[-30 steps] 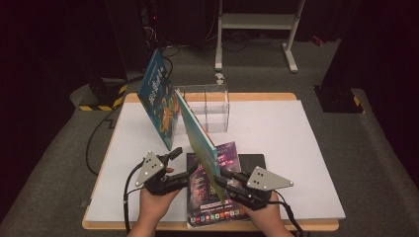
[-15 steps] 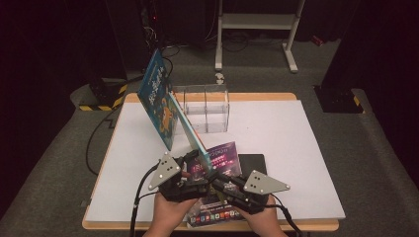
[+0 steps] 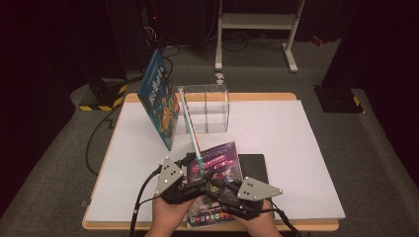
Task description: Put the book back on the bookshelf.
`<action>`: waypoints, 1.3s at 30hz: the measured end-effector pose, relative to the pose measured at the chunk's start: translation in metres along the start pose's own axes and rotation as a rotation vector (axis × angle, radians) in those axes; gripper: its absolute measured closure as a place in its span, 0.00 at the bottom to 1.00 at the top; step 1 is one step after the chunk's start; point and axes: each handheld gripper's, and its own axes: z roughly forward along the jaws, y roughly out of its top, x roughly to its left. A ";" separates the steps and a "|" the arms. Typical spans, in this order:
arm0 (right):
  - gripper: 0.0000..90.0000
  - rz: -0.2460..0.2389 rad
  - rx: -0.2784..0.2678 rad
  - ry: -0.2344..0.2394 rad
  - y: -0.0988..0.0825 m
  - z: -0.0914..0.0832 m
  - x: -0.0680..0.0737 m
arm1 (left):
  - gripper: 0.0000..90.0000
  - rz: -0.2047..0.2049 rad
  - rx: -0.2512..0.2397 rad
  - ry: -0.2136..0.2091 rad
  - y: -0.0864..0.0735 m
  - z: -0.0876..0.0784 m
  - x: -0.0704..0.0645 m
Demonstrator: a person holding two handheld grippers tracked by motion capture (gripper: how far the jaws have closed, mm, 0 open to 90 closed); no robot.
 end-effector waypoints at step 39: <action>0.67 0.117 0.026 -0.160 -0.037 -0.039 -0.040 | 0.83 -0.016 -0.078 0.120 -0.032 -0.090 0.097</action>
